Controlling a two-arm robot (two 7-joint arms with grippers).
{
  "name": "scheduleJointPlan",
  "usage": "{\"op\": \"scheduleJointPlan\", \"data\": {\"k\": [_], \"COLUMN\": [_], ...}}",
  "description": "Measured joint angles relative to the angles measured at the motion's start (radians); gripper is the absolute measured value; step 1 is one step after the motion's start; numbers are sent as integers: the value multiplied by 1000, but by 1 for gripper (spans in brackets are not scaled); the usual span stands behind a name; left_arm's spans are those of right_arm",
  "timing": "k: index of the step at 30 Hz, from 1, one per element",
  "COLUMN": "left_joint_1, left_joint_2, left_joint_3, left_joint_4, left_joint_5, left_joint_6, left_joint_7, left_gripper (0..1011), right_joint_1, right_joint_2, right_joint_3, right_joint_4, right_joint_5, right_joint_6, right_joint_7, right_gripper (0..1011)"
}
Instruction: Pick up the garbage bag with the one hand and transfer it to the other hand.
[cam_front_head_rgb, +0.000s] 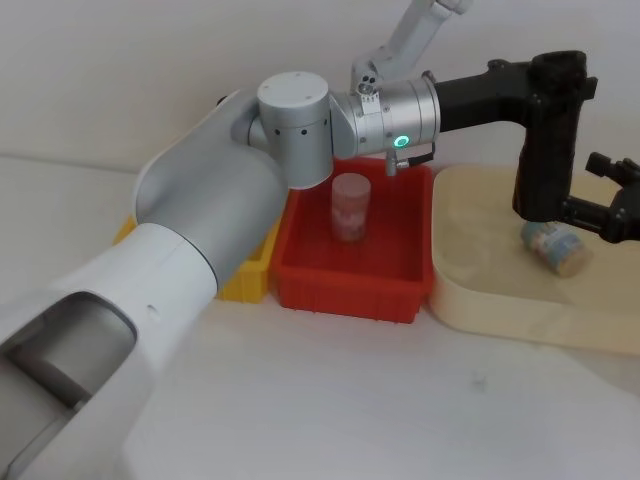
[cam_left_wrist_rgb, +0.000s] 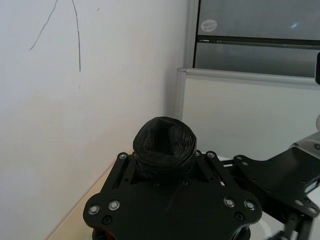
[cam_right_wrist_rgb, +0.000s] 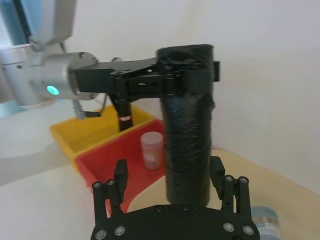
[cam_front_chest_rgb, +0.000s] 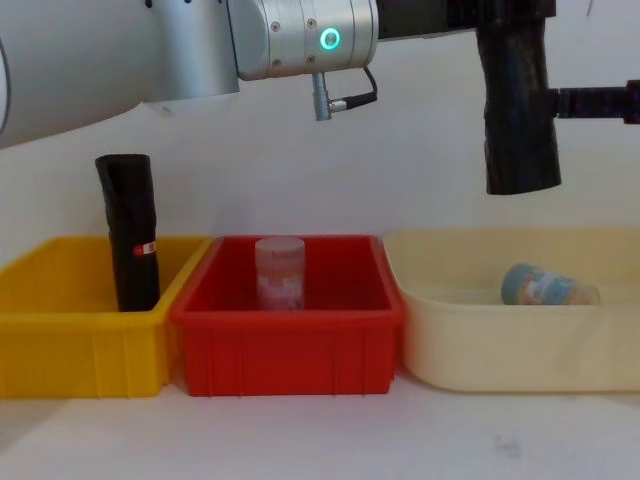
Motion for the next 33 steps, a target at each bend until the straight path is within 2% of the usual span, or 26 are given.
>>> {"op": "scheduleJointPlan", "data": {"k": [14, 22, 33], "left_joint_1": [0, 0, 0], "left_joint_2": [0, 0, 0], "left_joint_3": [0, 0, 0], "left_joint_4": [0, 0, 0], "left_joint_5": [0, 0, 0], "left_joint_6": [0, 0, 0], "left_joint_7": [0, 0, 0], "left_gripper": [348, 348, 348], "right_joint_1": [15, 46, 85], "right_joint_2": [-27, -43, -57], "right_joint_3": [-8, -24, -47], "right_joint_4": [3, 24, 50], "right_joint_5": [-75, -91, -84], "right_joint_6": [-27, -32, -19], "right_joint_7": [-148, -166, -150], "right_gripper": [1000, 1001, 1000]}}
